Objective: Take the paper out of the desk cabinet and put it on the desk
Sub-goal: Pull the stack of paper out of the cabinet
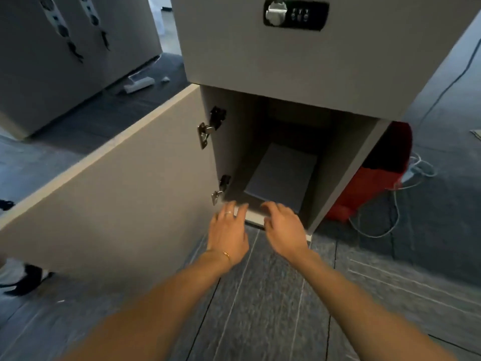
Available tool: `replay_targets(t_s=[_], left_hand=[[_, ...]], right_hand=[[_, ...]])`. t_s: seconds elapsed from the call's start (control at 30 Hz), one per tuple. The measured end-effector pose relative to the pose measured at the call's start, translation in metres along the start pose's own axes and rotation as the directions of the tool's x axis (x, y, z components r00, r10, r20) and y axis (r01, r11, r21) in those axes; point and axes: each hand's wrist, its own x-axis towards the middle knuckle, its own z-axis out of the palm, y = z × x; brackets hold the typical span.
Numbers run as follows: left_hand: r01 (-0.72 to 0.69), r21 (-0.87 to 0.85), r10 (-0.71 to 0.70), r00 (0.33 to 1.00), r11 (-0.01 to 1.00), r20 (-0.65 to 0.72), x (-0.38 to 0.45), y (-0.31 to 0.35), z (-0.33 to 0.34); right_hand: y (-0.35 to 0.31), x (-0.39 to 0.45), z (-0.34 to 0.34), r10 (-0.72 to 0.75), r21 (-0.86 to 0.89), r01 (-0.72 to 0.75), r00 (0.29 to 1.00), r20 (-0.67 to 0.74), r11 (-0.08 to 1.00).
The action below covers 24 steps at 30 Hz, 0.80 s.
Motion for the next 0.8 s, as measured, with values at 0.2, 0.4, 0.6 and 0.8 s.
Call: replay_targets(t_s=[0.2,0.4,0.6,0.8], left_hand=[[-0.072,0.016,0.070,0.992,0.997,0.105,0.054,0.005,0.040],[-0.031,-0.015,0.033,0.988,0.999,0.152,0.037,-0.027,0.073],[-0.097,0.112,0.069,0.972,0.989,0.226,0.030,-0.046,0.072],[-0.148,0.118,0.120,0.970,0.982,0.213,0.034,-0.047,0.061]], right_hand=[[0.047,0.066,0.048,0.139,-0.146,-0.116,0.977,0.160,0.982],[0.084,0.117,0.079,0.226,-0.164,-0.176,0.898,0.378,0.971],[0.085,0.037,0.104,0.066,-0.401,0.042,0.965,0.252,0.915],[0.079,0.045,0.113,0.082,-0.439,0.049,0.958,0.274,0.897]])
